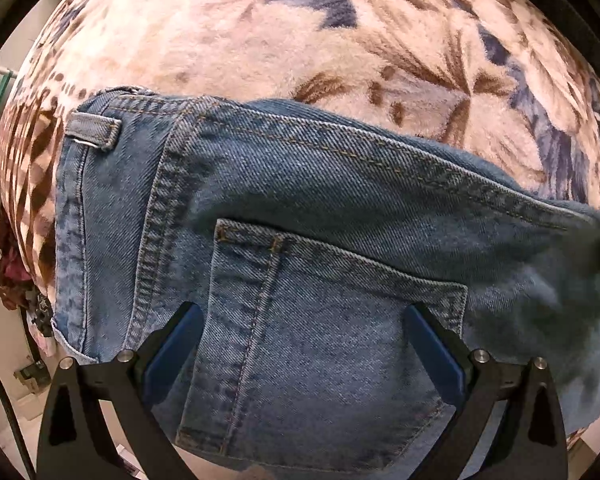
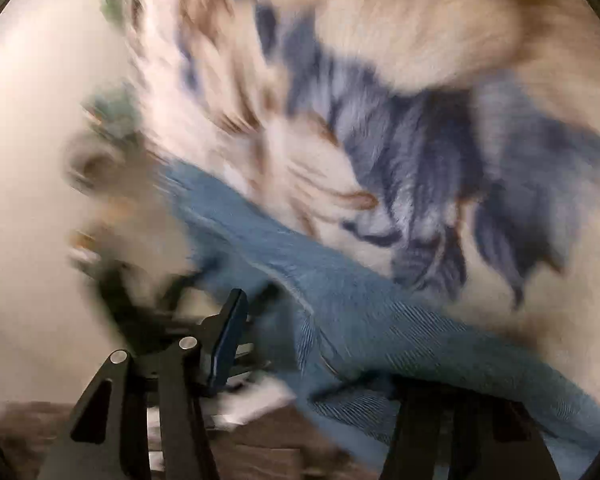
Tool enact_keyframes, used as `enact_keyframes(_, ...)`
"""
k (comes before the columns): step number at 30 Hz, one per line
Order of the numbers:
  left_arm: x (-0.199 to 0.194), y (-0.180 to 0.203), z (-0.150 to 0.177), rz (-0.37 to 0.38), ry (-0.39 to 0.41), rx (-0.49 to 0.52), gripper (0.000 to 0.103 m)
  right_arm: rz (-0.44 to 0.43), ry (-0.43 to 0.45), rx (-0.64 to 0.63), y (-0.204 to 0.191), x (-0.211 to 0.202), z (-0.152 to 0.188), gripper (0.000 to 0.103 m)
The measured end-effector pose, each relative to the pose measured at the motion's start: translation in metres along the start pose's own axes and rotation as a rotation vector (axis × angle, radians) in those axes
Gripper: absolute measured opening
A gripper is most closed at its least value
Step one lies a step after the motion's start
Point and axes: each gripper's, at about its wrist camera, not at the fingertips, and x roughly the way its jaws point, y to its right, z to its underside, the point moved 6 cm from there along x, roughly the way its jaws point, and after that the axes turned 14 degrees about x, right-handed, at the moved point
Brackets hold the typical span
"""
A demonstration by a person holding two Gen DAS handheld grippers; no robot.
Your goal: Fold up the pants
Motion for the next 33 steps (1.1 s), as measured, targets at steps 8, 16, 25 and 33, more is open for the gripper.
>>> enact_keyframes(8, 0.007, 0.001, -0.002, -0.003, -0.01, 0.008, 0.103, 0.082, 0.011, 0.042, 0.037, -0.001, 0.004, 0.047)
enact_keyframes(16, 0.016, -0.002, -0.006, 0.02, -0.004, 0.016, 0.103, 0.152, 0.18, 0.058, 0.013, -0.036, -0.008, 0.015)
enact_keyframes(25, -0.025, -0.001, -0.023, 0.05, 0.072, -0.009, 0.103, 0.188, 0.199, -0.05, -0.017, -0.067, 0.034, 0.025)
enact_keyframes(33, -0.023, 0.026, -0.078, 0.085, 0.129, 0.054, 0.103, 0.17, 0.437, 0.255, 0.069, -0.064, -0.011, 0.002)
